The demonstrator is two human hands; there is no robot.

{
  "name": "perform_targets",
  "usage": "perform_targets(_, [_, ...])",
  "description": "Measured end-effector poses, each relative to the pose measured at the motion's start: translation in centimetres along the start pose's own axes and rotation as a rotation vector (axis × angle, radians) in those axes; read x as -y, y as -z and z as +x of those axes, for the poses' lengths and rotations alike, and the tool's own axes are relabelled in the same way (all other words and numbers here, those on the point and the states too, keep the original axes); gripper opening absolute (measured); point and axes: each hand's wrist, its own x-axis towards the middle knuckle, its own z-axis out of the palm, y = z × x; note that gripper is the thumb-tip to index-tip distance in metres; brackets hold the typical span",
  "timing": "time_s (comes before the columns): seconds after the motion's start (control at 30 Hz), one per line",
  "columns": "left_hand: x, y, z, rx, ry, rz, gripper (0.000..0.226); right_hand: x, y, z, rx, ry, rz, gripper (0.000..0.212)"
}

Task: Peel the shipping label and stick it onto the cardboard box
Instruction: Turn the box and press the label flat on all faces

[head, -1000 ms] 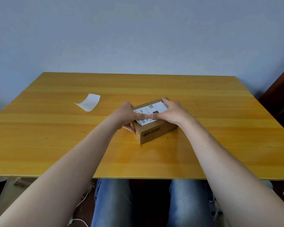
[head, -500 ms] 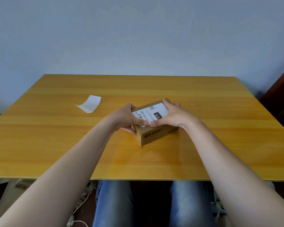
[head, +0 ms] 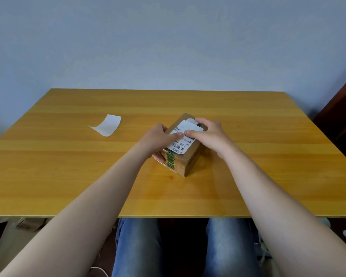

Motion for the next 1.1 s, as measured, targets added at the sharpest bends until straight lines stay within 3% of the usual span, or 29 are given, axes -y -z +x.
perform_targets(0.4, [0.1, -0.3, 0.9, -0.025, 0.022, 0.012, 0.059, 0.3, -0.2, 0.5, 0.019, 0.025, -0.057, 0.091])
perform_targets(0.67, [0.1, 0.2, 1.0, 0.041, 0.024, 0.049, 0.086, -0.4, 1.1, 0.9, 0.1, 0.056, -0.081, 0.102])
perform_targets(1.1, [0.7, 0.1, 1.4, 0.142, -0.109, 0.16, 0.073, -0.4, 1.5, 0.6, 0.177, 0.052, -0.15, 0.107])
